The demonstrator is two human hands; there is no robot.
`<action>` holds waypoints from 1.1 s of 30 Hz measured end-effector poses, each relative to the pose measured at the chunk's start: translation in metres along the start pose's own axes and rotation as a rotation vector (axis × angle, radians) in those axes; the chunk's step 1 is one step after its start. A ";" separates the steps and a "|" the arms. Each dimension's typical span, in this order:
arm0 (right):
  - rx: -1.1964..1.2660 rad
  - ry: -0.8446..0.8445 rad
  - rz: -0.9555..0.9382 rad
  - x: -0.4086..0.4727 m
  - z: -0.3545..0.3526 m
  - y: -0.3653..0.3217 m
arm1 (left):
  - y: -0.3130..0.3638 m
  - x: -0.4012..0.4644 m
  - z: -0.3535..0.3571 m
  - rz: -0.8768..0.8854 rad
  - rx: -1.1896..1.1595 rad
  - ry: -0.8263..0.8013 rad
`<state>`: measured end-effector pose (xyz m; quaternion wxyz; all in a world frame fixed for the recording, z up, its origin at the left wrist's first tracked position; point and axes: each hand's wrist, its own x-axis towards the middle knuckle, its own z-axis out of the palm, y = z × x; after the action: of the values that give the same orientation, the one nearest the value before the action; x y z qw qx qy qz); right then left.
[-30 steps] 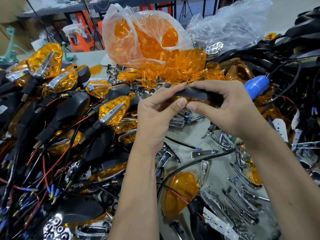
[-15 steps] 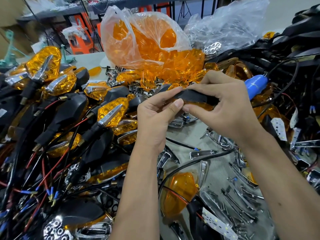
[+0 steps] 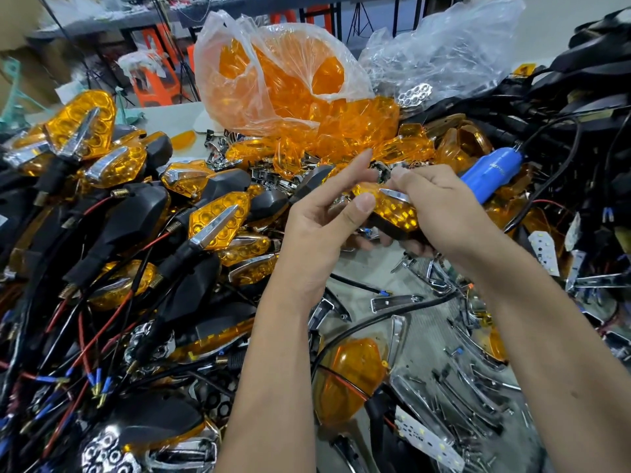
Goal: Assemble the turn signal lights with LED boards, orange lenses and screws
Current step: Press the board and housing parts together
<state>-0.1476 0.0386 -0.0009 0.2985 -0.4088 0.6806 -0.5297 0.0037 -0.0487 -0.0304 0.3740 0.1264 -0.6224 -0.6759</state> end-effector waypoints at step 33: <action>-0.341 -0.054 -0.608 -0.005 -0.010 -0.005 | -0.002 -0.002 -0.012 0.061 0.026 0.205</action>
<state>-0.1523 0.0471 0.0060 0.0726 -0.6505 0.5983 -0.4622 0.0121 -0.0564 -0.0353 0.4544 0.1810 -0.5932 -0.6395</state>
